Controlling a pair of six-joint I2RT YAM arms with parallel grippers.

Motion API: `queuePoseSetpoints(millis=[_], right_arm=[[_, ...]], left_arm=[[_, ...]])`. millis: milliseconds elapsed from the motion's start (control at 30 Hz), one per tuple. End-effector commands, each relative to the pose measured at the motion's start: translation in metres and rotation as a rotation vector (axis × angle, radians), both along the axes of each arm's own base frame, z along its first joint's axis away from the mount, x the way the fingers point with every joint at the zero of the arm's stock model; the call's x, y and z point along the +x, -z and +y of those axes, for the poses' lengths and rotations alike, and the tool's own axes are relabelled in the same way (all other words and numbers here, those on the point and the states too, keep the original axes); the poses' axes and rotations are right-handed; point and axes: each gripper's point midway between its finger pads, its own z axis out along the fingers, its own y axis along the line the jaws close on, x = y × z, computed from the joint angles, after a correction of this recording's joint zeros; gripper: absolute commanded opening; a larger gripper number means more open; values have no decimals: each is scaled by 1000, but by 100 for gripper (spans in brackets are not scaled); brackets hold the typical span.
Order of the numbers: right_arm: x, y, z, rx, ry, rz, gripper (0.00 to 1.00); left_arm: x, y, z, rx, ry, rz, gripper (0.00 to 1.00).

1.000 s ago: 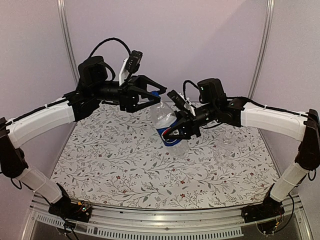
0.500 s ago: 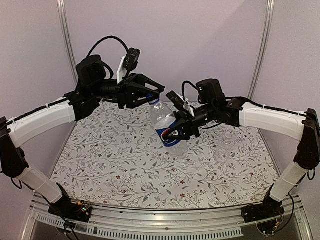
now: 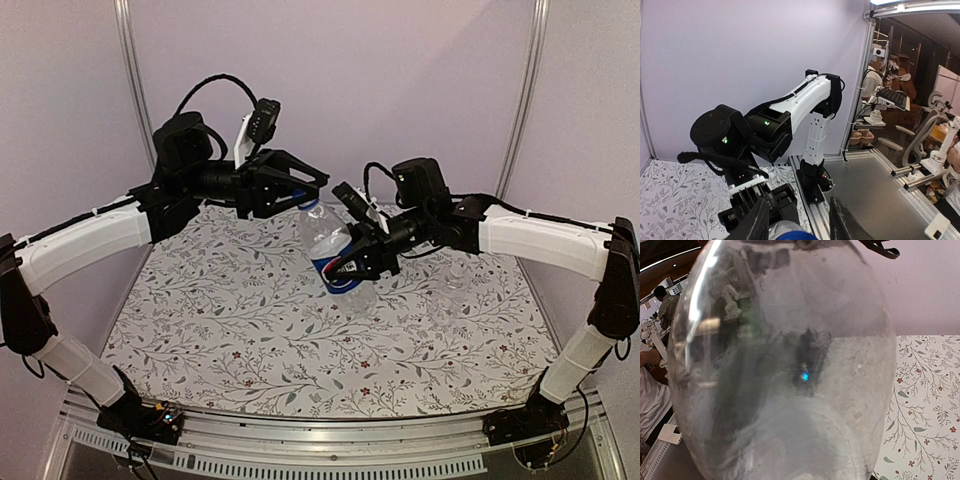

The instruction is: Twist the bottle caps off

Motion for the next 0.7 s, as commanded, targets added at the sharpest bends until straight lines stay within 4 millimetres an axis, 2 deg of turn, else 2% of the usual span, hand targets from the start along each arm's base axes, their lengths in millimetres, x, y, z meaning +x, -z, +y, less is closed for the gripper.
queuePoseSetpoints(millis=[0,167,367,500,667], right_arm=[[1,-6,3,9,-9,-12,39],[1,-5,3,5,-5,-12,39],[7,-2,4,-9,36,-29,38],[25,2,6,-51,151,-56,38],[53,6,4,-105,306,-90,37]], left_arm=[[6,4,2,2,-20,-1,39],[6,5,2,2,-17,0,33],[8,4,2,4,-35,7,19],[16,1,5,10,-114,19,14],[36,-6,16,-7,-312,69,13]])
